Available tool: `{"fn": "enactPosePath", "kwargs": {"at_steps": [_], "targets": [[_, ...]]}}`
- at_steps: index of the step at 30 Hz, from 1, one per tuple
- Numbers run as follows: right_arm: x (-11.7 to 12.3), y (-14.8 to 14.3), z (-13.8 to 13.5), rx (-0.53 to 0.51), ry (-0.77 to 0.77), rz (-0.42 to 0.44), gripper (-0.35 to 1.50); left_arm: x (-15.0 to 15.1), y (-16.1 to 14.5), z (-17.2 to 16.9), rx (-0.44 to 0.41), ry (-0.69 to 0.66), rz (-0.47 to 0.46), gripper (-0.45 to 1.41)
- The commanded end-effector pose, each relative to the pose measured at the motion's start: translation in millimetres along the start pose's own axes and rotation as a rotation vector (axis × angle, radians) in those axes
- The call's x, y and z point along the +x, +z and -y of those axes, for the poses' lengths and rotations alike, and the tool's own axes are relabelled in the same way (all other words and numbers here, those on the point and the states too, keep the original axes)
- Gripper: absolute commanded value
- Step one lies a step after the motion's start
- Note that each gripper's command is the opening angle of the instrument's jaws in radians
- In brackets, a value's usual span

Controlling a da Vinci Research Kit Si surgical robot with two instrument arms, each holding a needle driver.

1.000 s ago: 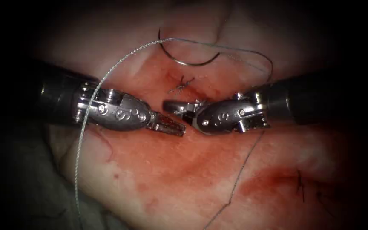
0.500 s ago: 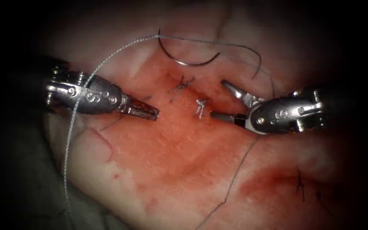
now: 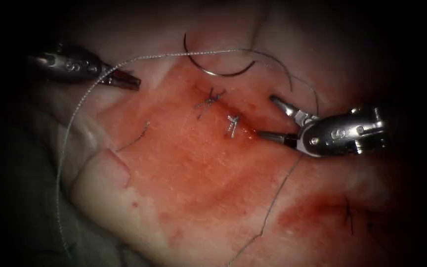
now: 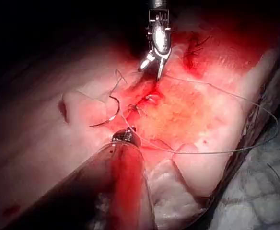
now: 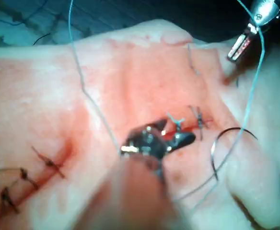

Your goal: Wound Closure

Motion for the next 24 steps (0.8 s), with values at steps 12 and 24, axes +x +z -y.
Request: {"fn": "enactPosePath", "kwargs": {"at_steps": [12,24], "targets": [[-0.6,0.6,1.2,0.001,-0.004,0.001,1.33,-7.1,1.3,-0.9,-0.067,-0.161,0.03,0.41],[-0.1,-0.5,0.0,0.022,0.041,0.004,1.3,-2.4,-3.7,0.4,-0.07,-0.272,-0.157,0.32]]}}
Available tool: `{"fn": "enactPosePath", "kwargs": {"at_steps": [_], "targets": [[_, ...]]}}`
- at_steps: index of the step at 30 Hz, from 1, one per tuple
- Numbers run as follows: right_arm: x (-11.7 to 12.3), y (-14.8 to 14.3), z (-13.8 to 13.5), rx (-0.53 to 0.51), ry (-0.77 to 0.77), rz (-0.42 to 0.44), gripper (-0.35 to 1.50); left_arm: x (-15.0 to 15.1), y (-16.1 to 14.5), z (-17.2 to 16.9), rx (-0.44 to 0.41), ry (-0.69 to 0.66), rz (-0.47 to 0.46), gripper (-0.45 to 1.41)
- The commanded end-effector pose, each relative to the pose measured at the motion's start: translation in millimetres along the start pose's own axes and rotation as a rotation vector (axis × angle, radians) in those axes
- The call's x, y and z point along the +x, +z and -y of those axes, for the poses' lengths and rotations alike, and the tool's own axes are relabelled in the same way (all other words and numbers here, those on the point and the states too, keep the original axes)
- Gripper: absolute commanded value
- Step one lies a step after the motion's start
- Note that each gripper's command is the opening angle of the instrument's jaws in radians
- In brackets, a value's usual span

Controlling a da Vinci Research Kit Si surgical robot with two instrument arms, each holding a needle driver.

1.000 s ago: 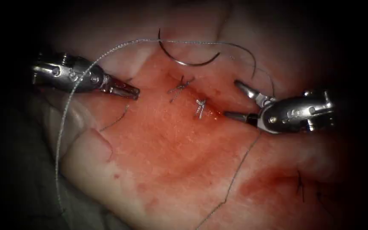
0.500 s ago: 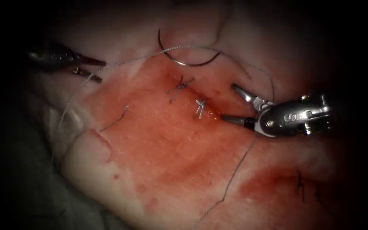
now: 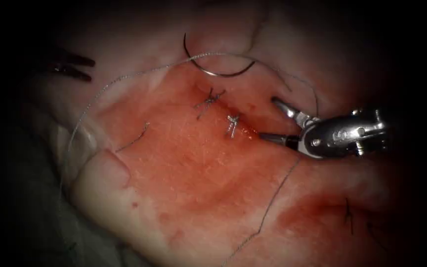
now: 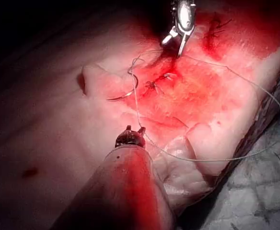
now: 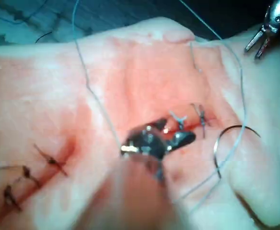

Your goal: Wound Closure

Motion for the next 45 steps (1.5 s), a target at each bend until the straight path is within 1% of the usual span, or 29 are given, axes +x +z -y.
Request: {"fn": "enactPosePath", "kwargs": {"at_steps": [1,2,3,4,5,6,8,9,10,11,12,13,14,16,17,18,20,21,22,25,26,28,29,31,37,41,42,45], "targets": [[0.5,-0.3,0.2,0.034,0.042,-0.016,1.08,0.6,1.1,-0.6,-0.014,0.004,-0.027,0.32],[0.5,-0.3,0.2,0.034,0.042,-0.016,1.08,0.6,1.1,-0.6,-0.014,0.004,-0.027,0.32],[1.5,-1.2,-0.3,0.107,0.134,-0.061,0.59,2.5,2.0,-2.0,-0.032,0.001,-0.074,0.34],[2.9,-2.1,-1.1,0.122,0.167,-0.067,0.61,3.9,2.8,-3.3,-0.056,0.001,-0.105,0.34],[3.6,-2.4,-1.4,0.126,0.173,-0.068,0.79,4.8,3.4,-4.1,-0.068,0.007,-0.128,0.34],[5.2,-3.0,-2.0,0.136,0.188,-0.064,1.11,6.3,4.3,-5.2,-0.072,0.018,-0.169,0.36],[6.3,-3.3,-2.2,0.157,0.172,-0.043,1.31,8.1,5.0,-6.2,-0.068,0.024,-0.23,0.37],[7.5,-3.3,-2.1,0.185,0.142,-0.015,1.38,9.8,5.4,-7.1,-0.065,0.018,-0.288,0.37],[8.4,-3.4,-1.8,0.201,0.127,-0.003,1.4,11.3,5.7,-7.9,-0.065,0.015,-0.326,0.39],[8.7,-3.3,-1.7,0.206,0.121,0.0,1.4,11.9,5.8,-8.3,-0.07,0.014,-0.337,0.39],[9.2,-3.2,-1.4,0.213,0.122,0.001,1.4,13.0,6.2,-9.6,-0.084,0.018,-0.351,0.39],[9.3,-3.1,-1.3,0.215,0.123,-0.001,1.4,13.3,6.4,-10.2,-0.089,0.021,-0.354,0.39],[9.5,-3.0,-1.2,0.235,0.121,0.005,1.4,13.7,6.7,-11.5,-0.1,0.029,-0.359,0.39],[9.5,-3.1,-1.1,0.242,0.119,0.007,1.4,13.8,6.8,-12.0,-0.103,0.038,-0.361,0.39],[9.6,-3.2,-1.0,0.254,0.117,0.012,1.38,13.8,6.8,-12.8,-0.111,0.045,-0.364,0.47],[9.7,-3.3,-0.9,0.262,0.116,0.014,1.38,13.7,6.8,-13.1,-0.114,0.054,-0.365,0.52],[9.7,-3.4,-0.8,0.281,0.116,0.005,1.35,13.2,6.4,-13.5,-0.116,0.061,-0.364,0.69],[9.7,-3.4,-0.7,0.286,0.116,0.001,1.31,12.8,6.2,-13.6,-0.105,0.063,-0.368,0.71],[9.7,-3.3,-0.6,0.295,0.112,-0.003,1.26,12.2,5.9,-13.9,-0.095,0.066,-0.378,0.71],[9.7,-3.3,-0.7,0.306,0.108,-0.013,1.21,11.5,5.3,-13.8,-0.079,0.067,-0.394,0.69],[9.7,-3.3,-0.7,0.307,0.108,-0.013,1.21,11.4,5.2,-13.7,-0.075,0.067,-0.399,0.67],[9.6,-3.3,-0.6,0.306,0.107,-0.014,1.16,11.4,5.1,-13.4,-0.064,0.063,-0.401,0.61],[9.4,-3.1,-0.5,0.307,0.104,-0.011,1.11,11.6,5.6,-13.3,-0.058,0.062,-0.403,0.57],[9.1,-3.1,-0.6,0.309,0.103,-0.013,1.11,11.6,6.0,-13.4,-0.054,0.062,-0.402,0.57],[9.1,-3.3,-0.6,0.31,0.103,-0.017,1.11,11.5,5.6,-13.3,-0.052,0.062,-0.4,0.57],[9.0,-3.4,-0.7,0.309,0.102,-0.016,1.13,11.3,5.7,-13.2,-0.049,0.063,-0.399,0.57],[8.9,-3.7,-0.8,0.304,0.1,-0.012,1.16,11.1,5.9,-13.2,-0.048,0.065,-0.398,0.56],[8.7,-4.0,-0.9,0.304,0.1,-0.011,1.16,10.8,6.1,-13.2,-0.047,0.068,-0.397,0.56]]}}
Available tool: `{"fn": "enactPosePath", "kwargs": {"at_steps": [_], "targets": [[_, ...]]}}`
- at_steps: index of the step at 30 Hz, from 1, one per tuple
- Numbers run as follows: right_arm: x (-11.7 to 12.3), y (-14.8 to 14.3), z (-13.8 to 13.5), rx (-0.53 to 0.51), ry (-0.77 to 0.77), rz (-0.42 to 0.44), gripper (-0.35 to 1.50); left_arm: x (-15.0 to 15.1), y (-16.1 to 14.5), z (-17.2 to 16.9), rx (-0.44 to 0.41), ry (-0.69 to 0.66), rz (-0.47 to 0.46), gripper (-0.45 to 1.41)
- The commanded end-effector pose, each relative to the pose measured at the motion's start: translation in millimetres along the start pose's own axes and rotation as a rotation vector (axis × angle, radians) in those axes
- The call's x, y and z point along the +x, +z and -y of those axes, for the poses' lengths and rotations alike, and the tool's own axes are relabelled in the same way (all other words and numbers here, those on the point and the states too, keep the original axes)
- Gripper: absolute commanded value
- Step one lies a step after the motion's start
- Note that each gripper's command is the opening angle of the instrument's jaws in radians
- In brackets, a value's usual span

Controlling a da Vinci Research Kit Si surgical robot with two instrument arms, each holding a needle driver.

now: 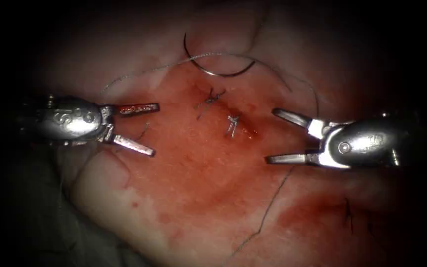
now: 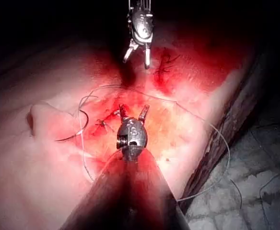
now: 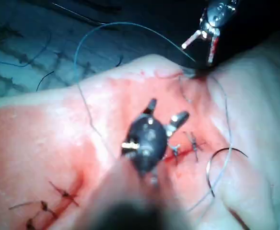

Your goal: Wound Closure

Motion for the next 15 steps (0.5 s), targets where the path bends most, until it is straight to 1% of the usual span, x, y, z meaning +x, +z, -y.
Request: {"fn": "enactPosePath", "kwargs": {"at_steps": [1,3,15], "targets": [[-0.3,0.5,0.4,0.0,0.001,0.001,1.16,-0.6,0.7,-0.3,-0.002,-0.001,0.0,0.56],[-0.3,0.5,0.4,-0.002,0.0,0.003,1.2,-0.7,0.7,-0.3,-0.002,0.0,0.0,0.56],[0.0,0.8,0.9,-0.004,-0.001,0.0,1.21,-0.7,0.8,-0.5,0.0,0.0,0.001,0.56]]}}
